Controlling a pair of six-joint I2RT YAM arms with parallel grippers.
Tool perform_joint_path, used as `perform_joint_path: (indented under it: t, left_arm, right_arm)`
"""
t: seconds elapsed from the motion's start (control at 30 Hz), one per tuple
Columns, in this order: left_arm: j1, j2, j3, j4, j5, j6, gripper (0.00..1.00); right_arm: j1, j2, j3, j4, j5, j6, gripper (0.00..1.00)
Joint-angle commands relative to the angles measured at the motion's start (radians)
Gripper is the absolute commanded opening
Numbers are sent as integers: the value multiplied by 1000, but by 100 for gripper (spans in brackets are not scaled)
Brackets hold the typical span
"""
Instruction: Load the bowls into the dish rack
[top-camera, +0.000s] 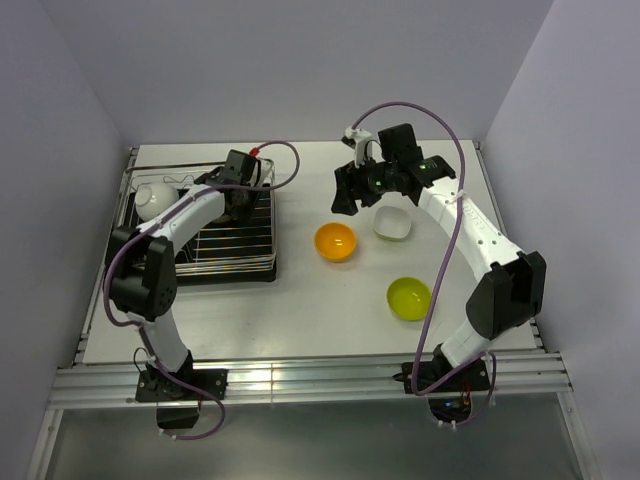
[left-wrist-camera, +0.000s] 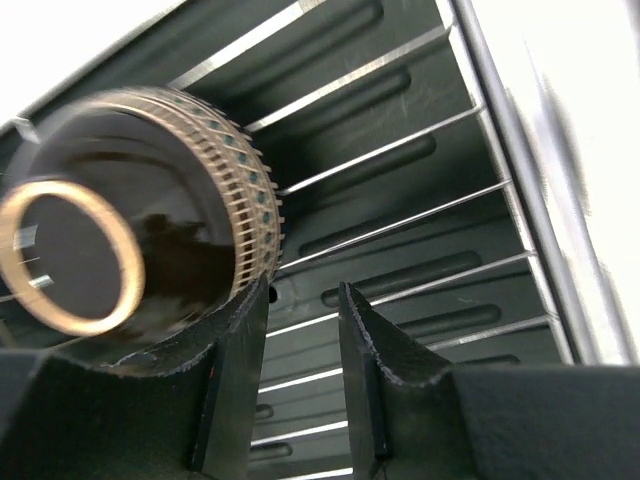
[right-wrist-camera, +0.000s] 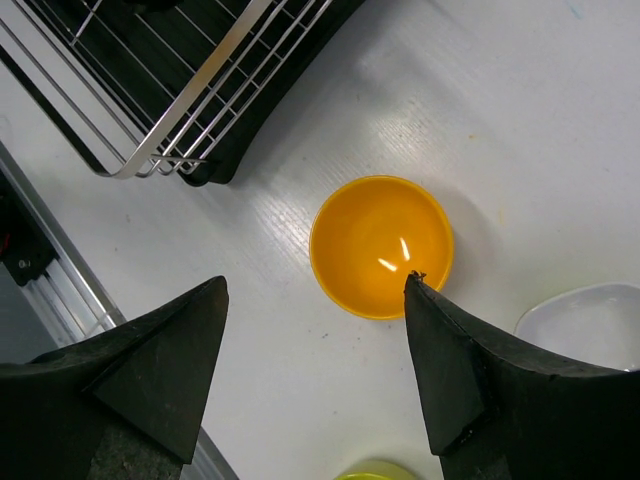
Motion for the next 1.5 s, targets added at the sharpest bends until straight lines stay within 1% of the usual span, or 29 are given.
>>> perform_joint_path:
  t: [0.0,0.17,0.27,0.37,0.5,0.67,0.8,1.0,1.07,1.13,1.17,1.23,1.27,1.33,1.37,1.43,1.47]
  left_arm:
    - [6,20,17,-10,-3,-23,39]
    - [52,63,26,7,-17,-23,39]
    - [91,80,45,8,6,-16,40]
    - [101,88,60,10,30,-13,43]
    - [103,91,77,13,44,-5,52]
    - [103,91,89,1,47,-5,59]
    - [103,74,109,-35,75,-2,70]
    - [89,-39,186,-130,211,-26,85]
    - [78,-85,204,-142,256,-36,89]
    - [74,-119,204,-142,294,-42,97]
    - [74,-162,198,-131,326,-46,98]
    - [74,-209,162,-86,362,-49,100]
    - [74,-267,119,-63,388,-48,99]
    - [74,-326,71,3,414,-48,99]
    - [74,-376,33,19,429,-43,99]
    - [74,-417,4,43,466,-43,100]
    - [74,-444,-15,47,489,-37,99]
  right_arm:
    - [-17,-52,-9,1,-29,15,78]
    - [-30,-68,-32,8,-29,16,78]
    - [-30,-66,-30,6,-29,16,78]
    - [-31,-68,-29,6,-31,15,78]
    - [-31,-69,-30,1,-31,10,78]
    - [-33,-72,-35,5,-26,10,78]
    - [-36,-77,-32,-2,-32,10,78]
    - [-65,-95,-33,-34,-28,-8,78]
    - [-80,-100,-41,-44,-25,-17,78]
    - [-86,-106,-52,-64,-8,-25,78]
    - [-89,-111,-55,-72,0,-34,78]
    - [-91,-120,-76,-87,33,-37,77]
    - [-93,-121,-83,-97,43,-46,77]
    - [-93,-128,-105,-135,70,-65,77]
    - [-93,-129,-110,-156,87,-95,77]
    - [-97,-138,-141,-230,116,-140,76]
    - [-102,-144,-155,-256,138,-195,76]
